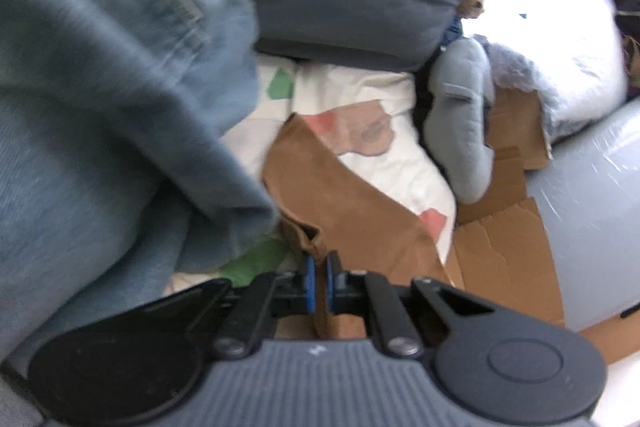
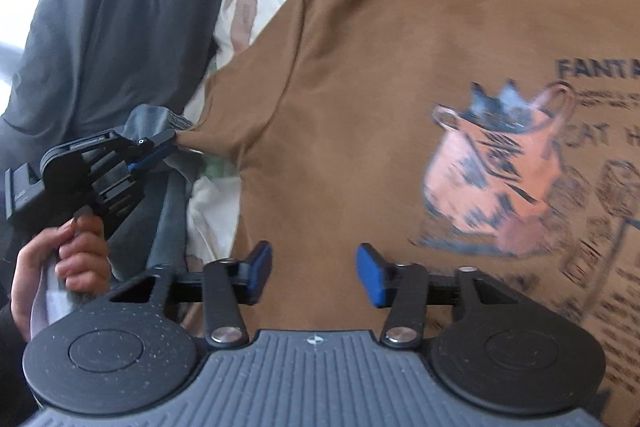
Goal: Fold clothes
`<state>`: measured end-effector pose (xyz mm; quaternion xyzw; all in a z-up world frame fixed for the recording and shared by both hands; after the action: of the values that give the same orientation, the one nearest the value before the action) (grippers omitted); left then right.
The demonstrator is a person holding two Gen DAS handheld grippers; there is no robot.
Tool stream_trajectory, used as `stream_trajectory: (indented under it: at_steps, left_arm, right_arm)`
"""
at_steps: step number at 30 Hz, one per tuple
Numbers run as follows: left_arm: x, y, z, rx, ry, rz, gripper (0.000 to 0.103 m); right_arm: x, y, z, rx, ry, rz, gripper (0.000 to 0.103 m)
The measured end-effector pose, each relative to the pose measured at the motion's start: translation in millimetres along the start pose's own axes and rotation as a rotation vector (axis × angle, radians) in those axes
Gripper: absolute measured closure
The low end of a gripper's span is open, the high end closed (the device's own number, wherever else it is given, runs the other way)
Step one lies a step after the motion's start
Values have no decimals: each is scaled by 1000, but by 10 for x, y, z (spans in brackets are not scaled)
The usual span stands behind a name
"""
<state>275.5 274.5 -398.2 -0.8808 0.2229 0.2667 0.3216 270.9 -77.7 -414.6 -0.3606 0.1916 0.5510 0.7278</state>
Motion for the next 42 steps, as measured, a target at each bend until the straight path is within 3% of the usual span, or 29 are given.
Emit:
stream_trajectory:
  at_steps: [4,15,23,31,42]
  left_arm:
    - [-9,-66,-162,86,8,23,98]
    - [29,-84,-501,239,20,75,98]
    - [22,-23,-691,296,8,91,98]
    - [5,70,-841,358,37,146,99]
    - [68,366,-964,445,68,235,99]
  right_arm:
    - [189,-144,92,38,-57,-2,76]
    - [568,-416,208,70,-157,8,96]
    - [852,-447,204,117,-181,19,101]
    - [1037,-430,156,194,-177,44,101]
    - [1155,-390,143,206,-138,54,99]
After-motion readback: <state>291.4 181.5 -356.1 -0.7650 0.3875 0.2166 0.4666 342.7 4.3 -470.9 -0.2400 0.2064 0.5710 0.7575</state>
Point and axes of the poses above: each gripper's, at about its wrist camera, not at the fingertips, and x roughly the way its jaws point, z to its left, y to its underside, the point moved 1 cm from there along x, roughly the way its jaws point, and after that the axes turned 4 degrees about x, right-handed, at the moved point
